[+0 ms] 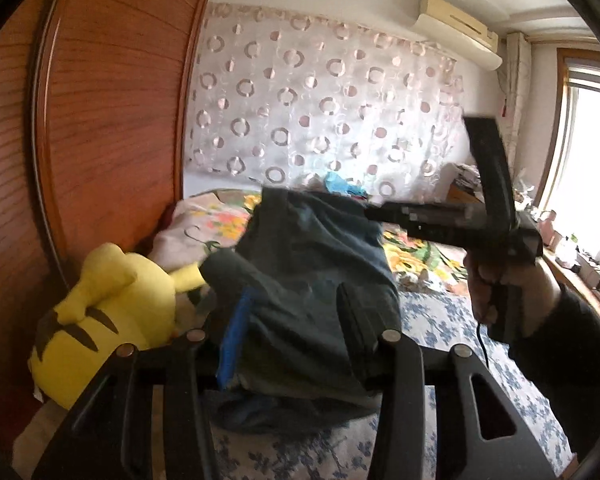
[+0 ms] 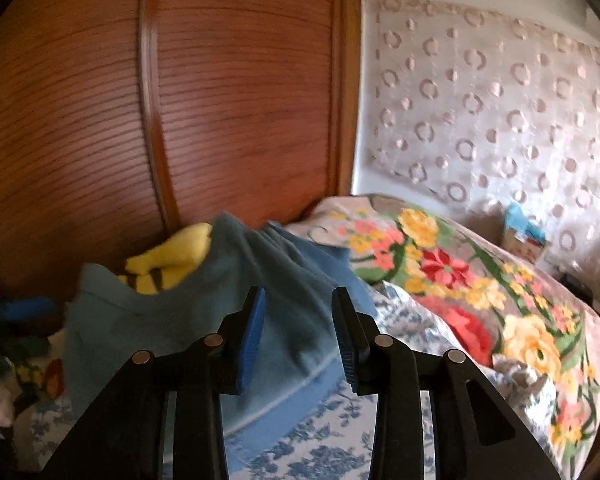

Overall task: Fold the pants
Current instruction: 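Lower the shorts onto the folded clothes stack and open both tools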

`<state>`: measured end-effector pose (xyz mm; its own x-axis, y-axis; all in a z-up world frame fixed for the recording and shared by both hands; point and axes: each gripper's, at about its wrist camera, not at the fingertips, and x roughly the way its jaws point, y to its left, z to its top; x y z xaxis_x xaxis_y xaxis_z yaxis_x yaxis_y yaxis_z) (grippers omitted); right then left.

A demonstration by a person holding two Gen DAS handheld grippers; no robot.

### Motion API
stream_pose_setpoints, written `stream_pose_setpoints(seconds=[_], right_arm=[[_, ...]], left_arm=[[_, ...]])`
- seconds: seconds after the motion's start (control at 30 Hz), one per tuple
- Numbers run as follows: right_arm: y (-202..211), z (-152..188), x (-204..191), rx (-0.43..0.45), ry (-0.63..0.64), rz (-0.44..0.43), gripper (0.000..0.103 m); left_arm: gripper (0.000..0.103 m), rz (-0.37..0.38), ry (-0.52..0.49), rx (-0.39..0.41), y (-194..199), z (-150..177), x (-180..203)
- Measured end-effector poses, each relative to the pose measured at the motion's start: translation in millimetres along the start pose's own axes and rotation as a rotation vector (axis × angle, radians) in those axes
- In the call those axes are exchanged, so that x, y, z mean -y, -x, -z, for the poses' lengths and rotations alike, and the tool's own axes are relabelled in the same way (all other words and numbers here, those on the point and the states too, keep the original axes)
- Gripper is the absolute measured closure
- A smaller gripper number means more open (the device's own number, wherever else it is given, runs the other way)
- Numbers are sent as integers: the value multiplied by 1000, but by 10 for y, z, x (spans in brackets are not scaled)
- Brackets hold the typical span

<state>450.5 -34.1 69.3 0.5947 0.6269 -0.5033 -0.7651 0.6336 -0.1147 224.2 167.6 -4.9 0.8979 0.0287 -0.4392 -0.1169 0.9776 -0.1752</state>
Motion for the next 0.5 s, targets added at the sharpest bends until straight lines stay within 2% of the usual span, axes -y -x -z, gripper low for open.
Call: stream_pose_setpoints(seconds=[0.07,0.17,0.3,0.4,0.5], right_arm=[[-89,-4,47,-22,-24,19,67],[-207,-27,141,-38,-62,72,67],[-285,-8,257,-46,-128,91,67],[-337,-28,217,-50,-159,72,67],[-207,-26,118,-40,-165,69,67]], left_arm=[[58,-55,-30,-2,-83,-28,-51],[58,-123,-2,-63,-243,39,-246],[58,-146,26,-120,-344,207,-403],[58,-144,36,-134,-338,272,-414],[58,-151,29,-129,-250,276,-365]])
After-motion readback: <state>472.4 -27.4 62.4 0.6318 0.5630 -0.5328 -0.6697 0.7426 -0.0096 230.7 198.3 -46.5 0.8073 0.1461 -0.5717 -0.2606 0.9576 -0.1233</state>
